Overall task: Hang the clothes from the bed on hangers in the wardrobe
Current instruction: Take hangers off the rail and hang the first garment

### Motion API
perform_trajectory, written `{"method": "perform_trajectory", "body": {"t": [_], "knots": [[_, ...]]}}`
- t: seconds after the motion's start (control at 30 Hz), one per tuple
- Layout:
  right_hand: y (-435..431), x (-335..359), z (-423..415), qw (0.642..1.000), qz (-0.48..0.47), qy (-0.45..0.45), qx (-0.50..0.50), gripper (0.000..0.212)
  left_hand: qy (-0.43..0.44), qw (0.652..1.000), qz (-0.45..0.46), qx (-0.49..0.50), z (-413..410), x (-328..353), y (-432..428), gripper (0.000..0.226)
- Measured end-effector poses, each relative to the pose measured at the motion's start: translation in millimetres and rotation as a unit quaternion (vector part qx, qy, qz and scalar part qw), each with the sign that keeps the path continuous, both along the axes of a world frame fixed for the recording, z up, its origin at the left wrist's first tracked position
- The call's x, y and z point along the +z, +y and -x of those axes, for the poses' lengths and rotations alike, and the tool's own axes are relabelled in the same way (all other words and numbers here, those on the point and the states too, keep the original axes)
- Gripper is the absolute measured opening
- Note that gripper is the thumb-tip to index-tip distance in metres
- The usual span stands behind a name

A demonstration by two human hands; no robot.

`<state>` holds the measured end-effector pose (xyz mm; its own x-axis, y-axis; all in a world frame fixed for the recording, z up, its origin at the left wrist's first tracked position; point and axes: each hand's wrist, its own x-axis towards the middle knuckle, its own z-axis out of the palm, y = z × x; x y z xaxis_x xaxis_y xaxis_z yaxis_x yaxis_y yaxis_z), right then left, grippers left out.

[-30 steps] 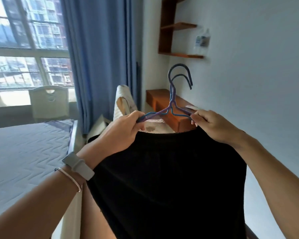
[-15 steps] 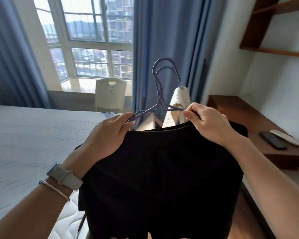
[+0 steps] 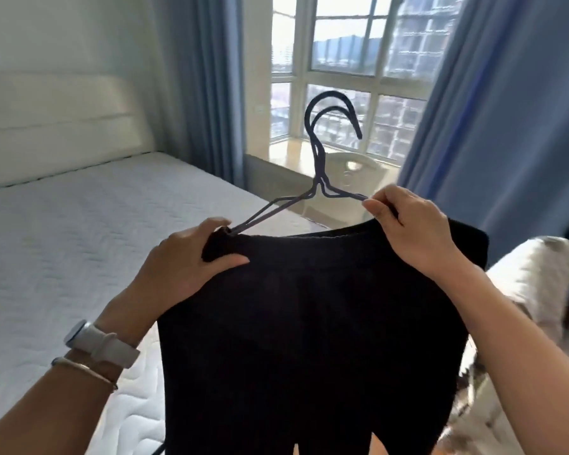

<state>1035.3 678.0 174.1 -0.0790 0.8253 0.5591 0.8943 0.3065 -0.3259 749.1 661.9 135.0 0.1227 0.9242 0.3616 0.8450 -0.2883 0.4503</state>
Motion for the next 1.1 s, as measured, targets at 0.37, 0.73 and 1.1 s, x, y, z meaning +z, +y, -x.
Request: {"method": "perform_trajectory", "body": {"t": [0.37,0.73,1.1], "knots": [[233,13,64,0.982,0.018,0.075,0.171,0.024,-0.027,0.983,-0.082,0.165,48,5,145,0.037],[424,-6,164,0.963,0.107,0.118,0.219,0.029,-0.007,0.963,-0.069,0.260,121,-6,300,0.035],[620,-49,303,0.936,0.164,0.097,0.295,0.031,-0.003,0.915,-0.024,0.402,207,-34,445,0.035]]}}
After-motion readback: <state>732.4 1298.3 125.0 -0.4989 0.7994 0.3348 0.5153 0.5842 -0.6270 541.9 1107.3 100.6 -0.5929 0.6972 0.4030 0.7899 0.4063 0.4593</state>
